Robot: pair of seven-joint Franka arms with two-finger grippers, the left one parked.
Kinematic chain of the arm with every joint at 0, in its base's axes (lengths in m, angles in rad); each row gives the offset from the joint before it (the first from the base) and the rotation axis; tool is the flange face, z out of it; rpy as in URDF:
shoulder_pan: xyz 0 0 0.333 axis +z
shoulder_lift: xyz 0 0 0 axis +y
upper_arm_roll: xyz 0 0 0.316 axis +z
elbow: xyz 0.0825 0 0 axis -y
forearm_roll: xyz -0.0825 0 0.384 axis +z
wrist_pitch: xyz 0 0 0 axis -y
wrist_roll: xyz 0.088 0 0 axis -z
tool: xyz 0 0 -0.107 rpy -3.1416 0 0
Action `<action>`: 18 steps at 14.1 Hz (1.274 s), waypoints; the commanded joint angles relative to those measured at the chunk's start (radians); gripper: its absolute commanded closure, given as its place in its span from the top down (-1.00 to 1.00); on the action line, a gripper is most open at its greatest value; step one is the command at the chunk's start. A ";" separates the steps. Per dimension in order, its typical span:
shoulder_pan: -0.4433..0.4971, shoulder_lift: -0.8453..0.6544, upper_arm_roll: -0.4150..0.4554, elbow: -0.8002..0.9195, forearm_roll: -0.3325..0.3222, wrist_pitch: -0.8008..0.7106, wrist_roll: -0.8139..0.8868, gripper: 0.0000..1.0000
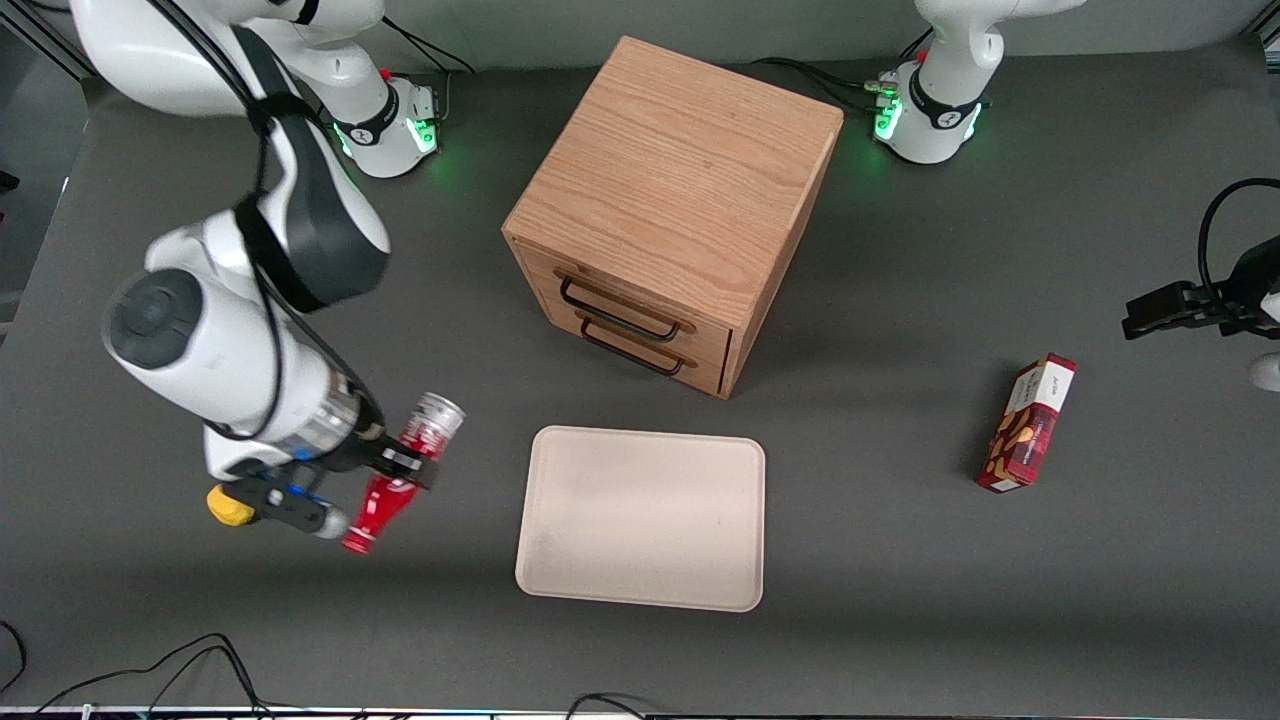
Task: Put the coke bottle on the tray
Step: 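Lift the bottle and carry it with the right gripper onto the tray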
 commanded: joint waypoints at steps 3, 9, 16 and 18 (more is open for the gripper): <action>0.015 0.254 0.028 0.154 -0.012 0.200 -0.142 -1.00; 0.027 0.440 0.076 0.146 -0.007 0.314 -0.126 -1.00; 0.027 0.466 0.094 0.108 -0.007 0.315 -0.113 -1.00; 0.027 0.472 0.093 0.100 -0.009 0.340 -0.115 0.05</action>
